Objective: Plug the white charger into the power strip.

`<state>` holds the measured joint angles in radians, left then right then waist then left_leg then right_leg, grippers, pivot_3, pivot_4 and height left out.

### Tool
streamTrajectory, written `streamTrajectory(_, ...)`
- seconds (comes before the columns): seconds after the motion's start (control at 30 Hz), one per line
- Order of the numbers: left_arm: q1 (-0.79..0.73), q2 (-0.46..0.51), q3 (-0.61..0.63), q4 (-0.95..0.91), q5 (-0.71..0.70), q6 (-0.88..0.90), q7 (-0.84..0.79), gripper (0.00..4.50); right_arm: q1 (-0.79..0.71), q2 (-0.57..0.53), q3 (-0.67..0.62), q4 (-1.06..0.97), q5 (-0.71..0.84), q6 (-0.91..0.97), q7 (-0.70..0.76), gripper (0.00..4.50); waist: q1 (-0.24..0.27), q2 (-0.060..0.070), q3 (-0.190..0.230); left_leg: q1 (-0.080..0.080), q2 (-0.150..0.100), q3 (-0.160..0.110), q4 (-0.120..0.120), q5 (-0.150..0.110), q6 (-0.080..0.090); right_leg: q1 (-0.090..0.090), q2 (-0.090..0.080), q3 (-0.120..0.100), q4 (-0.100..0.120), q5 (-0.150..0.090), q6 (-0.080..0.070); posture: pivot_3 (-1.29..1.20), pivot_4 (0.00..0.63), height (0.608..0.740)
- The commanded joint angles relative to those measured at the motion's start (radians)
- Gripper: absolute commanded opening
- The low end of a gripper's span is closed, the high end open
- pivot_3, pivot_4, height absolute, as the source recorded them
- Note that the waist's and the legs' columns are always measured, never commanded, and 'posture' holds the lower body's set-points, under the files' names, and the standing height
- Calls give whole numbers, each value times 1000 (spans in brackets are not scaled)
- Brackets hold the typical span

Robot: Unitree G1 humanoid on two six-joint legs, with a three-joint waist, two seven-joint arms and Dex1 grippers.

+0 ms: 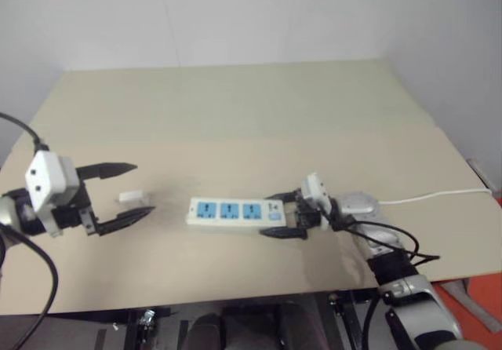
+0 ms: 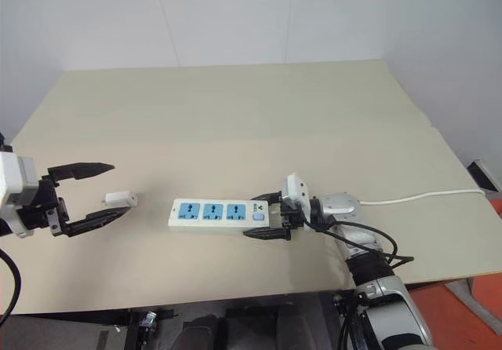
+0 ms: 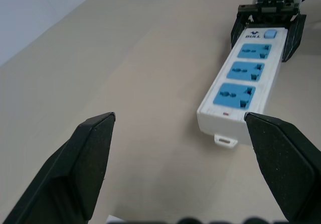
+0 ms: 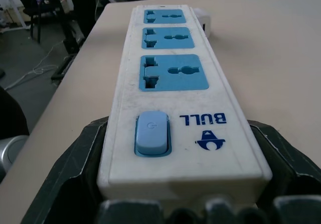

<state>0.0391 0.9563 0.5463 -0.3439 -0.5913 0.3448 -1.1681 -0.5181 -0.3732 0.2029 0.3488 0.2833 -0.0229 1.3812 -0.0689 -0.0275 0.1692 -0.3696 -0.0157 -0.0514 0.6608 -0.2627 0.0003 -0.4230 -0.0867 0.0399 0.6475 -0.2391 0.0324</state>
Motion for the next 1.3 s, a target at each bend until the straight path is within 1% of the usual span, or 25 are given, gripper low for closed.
streamTrajectory(0.03, -2, 10, 25, -23, -13, -10, 3, 4500, 9, 19, 36, 11, -44, -77, -8, 3424, 1, 0, 0, 0, 0, 0, 0, 0, 0, 0, 0, 0, 0, 0, 0, 0, 150, 740)
streamTrajectory(0.13, -13, 11, 15, -14, -12, -14, 1, 4500, 10, 38, 54, 56, -95, -137, -42, 3424, -1, 0, 0, 0, 0, 0, 0, 0, 0, 0, 0, 0, 0, 0, 0, 0, 150, 740)
streamTrajectory(0.3, -31, 21, 10, 9, -8, -18, -11, 4500, 8, 64, 52, 120, -119, -195, -68, 3424, -2, -1, 0, 2, 0, 0, 0, 0, 0, 1, 1, 0, 1, 0, -1, 0, 150, 740)
streamTrajectory(0.5, -55, 32, 19, 62, -14, -9, -31, 4500, 8, 63, 59, 143, -128, -218, -64, 3424, -1, -2, -2, 3, 3, 1, 0, 0, -1, 2, 4, 1, 0, 2, -2, 0, 150, 740)
streamTrajectory(0.57, -85, 58, 12, 121, 7, 2, -25, 4500, 5, 65, 61, 149, -128, -222, -62, 3424, 0, -3, -2, 3, 6, 1, 0, 0, -1, 2, 7, 1, 0, 3, -3, 0, 150, 740)
streamTrajectory(0.67, -166, 134, -23, 258, 61, 39, 8, 4500, 5, 68, 63, 150, -127, -225, -58, 3424, 1, -3, -2, 3, 10, 1, 1, 0, -1, 2, 11, 0, 0, 5, -6, 0, 150, 740)
streamTrajectory(0.73, -279, 240, -100, 382, 105, 91, -8, 4500, 6, 72, 64, 148, -124, -222, -58, 3424, 1, -4, -2, 4, 12, 1, 1, 0, -1, 2, 14, 0, 1, 5, -6, 0, 150, 740)
streamTrajectory(0.8, -404, 325, -194, 479, 121, 134, -70, 4500, 10, 76, 66, 148, -124, -222, -58, 3424, 1, -5, -2, 4, 13, 2, 1, 1, -1, 2, 16, 0, 0, 5, -7, 0, 150, 740)
streamTrajectory(0.83, -450, 346, -231, 509, 127, 142, -95, 4500, 12, 77, 66, 148, -124, -222, -58, 3424, -1, -6, -2, 4, 13, 3, 1, 1, -1, 2, 17, 0, 0, 5, -7, 0, 150, 740)
streamTrajectory(0.9, -625, 391, -375, 578, 171, 186, -201, 4500, 18, 79, 70, 142, -124, -215, -55, 3424, -1, -6, -2, 4, 14, 3, 1, 0, -1, 2, 17, 0, 0, 5, -7, 0, 150, 740)
streamTrajectory(0.97, -775, 410, -524, 638, 260, 177, -322, 4500, 21, 81, 73, 141, -125, -213, -54, 3424, 0, -6, -2, 2, 13, 7, 1, 0, -1, 2, 18, 0, 0, 5, -7, 0, 150, 740)
streamTrajectory(1.03, -881, 415, -671, 690, 351, 127, -421, 4500, 19, 84, 74, 146, -127, -213, -56, 3424, -3, -6, -2, 2, 14, 8, 2, 1, -1, 2, 19, 0, 0, 5, -7, 0, 150, 740)
streamTrajectory(1.1, -946, 442, -837, 708, 389, 60, -446, 4500, 17, 90, 75, 151, -129, -214, -60, 3424, -5, -6, -2, 2, 15, 9, 2, 1, -1, 1, 21, 2, 0, 5, -7, 0, 150, 740)
streamTrajectory(1.17, -1000, 441, -976, 720, 422, -3, -446, 4500, 19, 94, 76, 148, -127, -212, -61, 3424, -3, -6, -2, 2, 17, 9, 2, 0, -1, 1, 23, 3, 0, 5, -7, 0, 150, 740)
streamTrajectory(1.23, -1056, 412, -1075, 744, 448, -39, -446, 4500, 22, 96, 77, 143, -127, -211, -63, 3424, -1, -7, -2, 2, 19, 8, 2, 0, -1, 1, 25, 3, 0, 5, -7, 0, 150, 740)
streamTrajectory(1.3, -1091, 376, -1141, 769, 475, -60, -446, 4500, 27, 98, 79, 139, -128, -211, -67, 3424, 1, -8, -1, 1, 21, 8, 3, 0, -1, 1, 26, 2, 0, 5, -7, 0, 150, 740)
